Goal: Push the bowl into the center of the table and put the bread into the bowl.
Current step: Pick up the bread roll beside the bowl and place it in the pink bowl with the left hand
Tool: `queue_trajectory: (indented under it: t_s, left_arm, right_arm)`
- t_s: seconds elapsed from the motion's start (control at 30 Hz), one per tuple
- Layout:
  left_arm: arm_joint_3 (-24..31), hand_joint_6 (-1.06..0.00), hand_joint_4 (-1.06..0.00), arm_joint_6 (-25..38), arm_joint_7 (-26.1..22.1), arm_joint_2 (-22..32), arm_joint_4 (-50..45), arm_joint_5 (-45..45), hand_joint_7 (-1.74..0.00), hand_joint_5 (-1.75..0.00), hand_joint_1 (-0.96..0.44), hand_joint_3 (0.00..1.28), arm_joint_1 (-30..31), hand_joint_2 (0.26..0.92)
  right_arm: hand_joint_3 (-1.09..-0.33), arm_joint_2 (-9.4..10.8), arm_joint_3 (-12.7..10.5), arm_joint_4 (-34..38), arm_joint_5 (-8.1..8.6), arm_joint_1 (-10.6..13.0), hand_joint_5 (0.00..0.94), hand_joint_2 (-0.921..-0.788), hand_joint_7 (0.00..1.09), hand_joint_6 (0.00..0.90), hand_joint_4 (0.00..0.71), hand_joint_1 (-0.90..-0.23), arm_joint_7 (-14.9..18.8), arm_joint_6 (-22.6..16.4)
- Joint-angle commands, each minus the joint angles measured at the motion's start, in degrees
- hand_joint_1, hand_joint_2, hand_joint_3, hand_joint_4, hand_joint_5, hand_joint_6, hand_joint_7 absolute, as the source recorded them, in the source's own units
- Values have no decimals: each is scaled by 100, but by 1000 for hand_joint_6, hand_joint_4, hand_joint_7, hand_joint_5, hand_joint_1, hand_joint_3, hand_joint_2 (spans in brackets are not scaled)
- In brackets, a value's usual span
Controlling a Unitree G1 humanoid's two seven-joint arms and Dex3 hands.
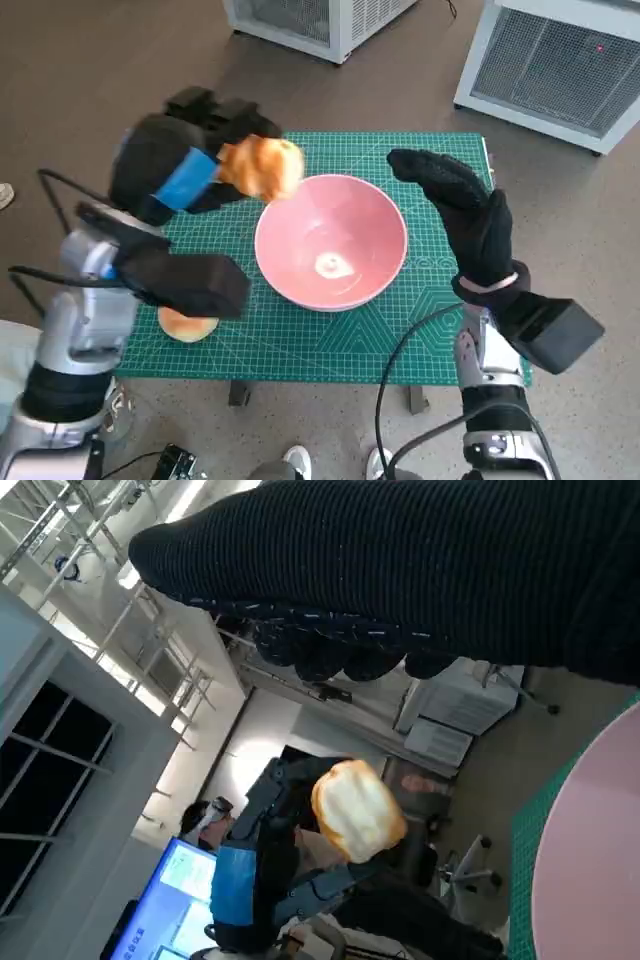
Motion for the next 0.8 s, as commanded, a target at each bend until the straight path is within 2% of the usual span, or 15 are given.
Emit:
queue_trajectory:
  t_s: [0.03, 0.4, 0.43, 0.5, 0.53, 0.57, 0.6, 0.7, 0.8]
  left_arm:
    - [-233, -665, -742, -92, -201, -129, 48, 102, -1127, -1106, 1, 27, -184, 920]
    - [-711, -627, -776, -327, -331, -508, 1009, 237, -1162, -1071, 1, 32, -449, 919]
    - [-717, -583, -762, -259, -428, -543, 1044, 185, -1185, -1104, 1, 58, -432, 920]
    - [-728, -521, -617, -26, -691, -595, 1045, 113, -1275, -1228, 1, 146, -387, 920]
    - [-733, -400, -468, 104, -829, -615, 1025, 92, -958, -902, -3, 142, -362, 879]
    - [-766, -381, -439, 383, -1101, -646, 982, 90, -801, -741, -4, 130, -363, 870]
    - [-788, -313, -333, 585, -1296, -667, 941, 92, -549, -474, -21, 106, -363, 848]
    - [-823, -230, -173, 1082, -1857, -719, 867, 33, -206, -155, -61, 57, -440, 827]
    - [-773, -202, -113, 1143, -2051, -727, 847, -95, -88, -52, -98, 36, -454, 819]
  right_arm:
    - [-741, -5, 15, -2, -15, 153, 0, -921, 648, -1, 238, -764, 16, 44]
    - [-742, -10, 20, -59, 24, 208, 0, -921, 641, -1, 232, -770, 34, 109]
    - [-742, -11, 20, -79, 29, 218, 0, -921, 640, -1, 232, -770, 34, 120]
    - [-741, -14, 21, -115, 40, 236, 0, -921, 639, -1, 231, -769, 34, 139]
    - [-741, -14, 22, -134, 44, 246, 0, -921, 639, -1, 231, -769, 33, 148]
    - [-741, -15, 21, -155, 52, 257, 0, -921, 639, -1, 231, -769, 33, 160]
    - [-741, -14, 21, -176, 57, 268, 0, -921, 638, -1, 230, -768, 32, 171]
    - [-742, -14, 19, -223, 64, 295, 0, -921, 637, -1, 229, -765, 25, 197]
    - [-743, -13, 17, -254, 65, 316, 0, -921, 636, -1, 228, -764, 16, 215]
